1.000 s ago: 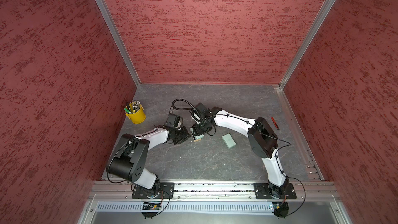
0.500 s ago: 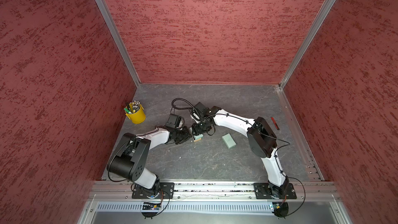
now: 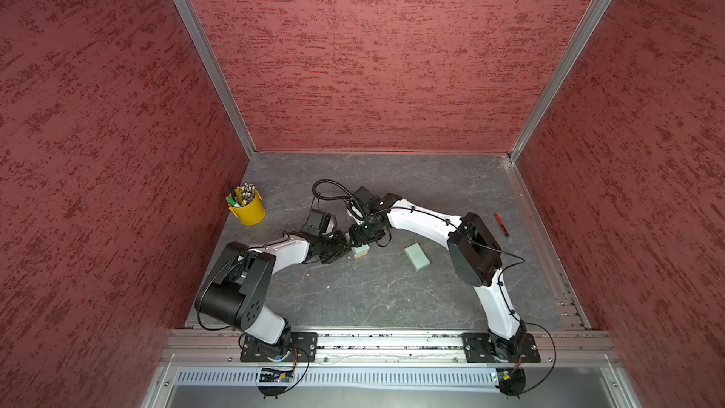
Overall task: Take the rings out of the lift-off lid box
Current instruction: Close the lid on the jewelry box.
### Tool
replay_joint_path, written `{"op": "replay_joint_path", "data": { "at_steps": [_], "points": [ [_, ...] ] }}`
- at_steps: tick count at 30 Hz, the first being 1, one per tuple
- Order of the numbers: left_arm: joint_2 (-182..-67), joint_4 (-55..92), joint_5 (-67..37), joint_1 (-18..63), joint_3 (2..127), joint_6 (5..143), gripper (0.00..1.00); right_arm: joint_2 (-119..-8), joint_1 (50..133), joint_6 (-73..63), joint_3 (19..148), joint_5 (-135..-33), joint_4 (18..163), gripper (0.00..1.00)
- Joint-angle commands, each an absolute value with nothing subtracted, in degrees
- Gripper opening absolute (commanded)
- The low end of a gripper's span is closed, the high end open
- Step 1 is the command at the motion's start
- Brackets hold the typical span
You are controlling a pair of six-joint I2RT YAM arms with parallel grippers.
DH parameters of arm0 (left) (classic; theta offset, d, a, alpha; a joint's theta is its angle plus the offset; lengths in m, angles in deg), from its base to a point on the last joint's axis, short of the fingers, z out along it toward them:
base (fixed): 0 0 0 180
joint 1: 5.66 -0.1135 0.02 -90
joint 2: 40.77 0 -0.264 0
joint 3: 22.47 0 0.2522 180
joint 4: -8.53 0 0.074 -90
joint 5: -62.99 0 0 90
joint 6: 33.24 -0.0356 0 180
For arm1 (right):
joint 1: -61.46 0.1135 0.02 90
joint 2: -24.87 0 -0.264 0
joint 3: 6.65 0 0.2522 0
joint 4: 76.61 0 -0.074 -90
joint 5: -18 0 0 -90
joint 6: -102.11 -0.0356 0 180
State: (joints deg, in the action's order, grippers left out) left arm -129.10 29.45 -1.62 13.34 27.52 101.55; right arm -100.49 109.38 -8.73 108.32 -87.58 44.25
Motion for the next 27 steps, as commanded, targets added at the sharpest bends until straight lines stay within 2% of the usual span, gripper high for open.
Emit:
{"op": "replay_joint_path", "data": {
  "at_steps": [1, 10, 27],
  "points": [
    [-130.14, 26.74, -0.51, 13.85, 26.7, 102.44, 0.11, -101.88, 109.86, -9.86, 109.85, -88.41, 43.83, 0.51],
    [-130.72, 23.52, 0.83, 14.16, 25.93, 103.81, 0.0, -102.21, 110.47, -10.21, 110.22, -86.12, 42.42, 0.49],
    [-131.07, 23.63, -0.35, 15.03, 25.6, 104.57, 0.0, -100.52, 110.93, -10.82, 111.74, -81.82, 39.46, 0.46]
  ]
}}
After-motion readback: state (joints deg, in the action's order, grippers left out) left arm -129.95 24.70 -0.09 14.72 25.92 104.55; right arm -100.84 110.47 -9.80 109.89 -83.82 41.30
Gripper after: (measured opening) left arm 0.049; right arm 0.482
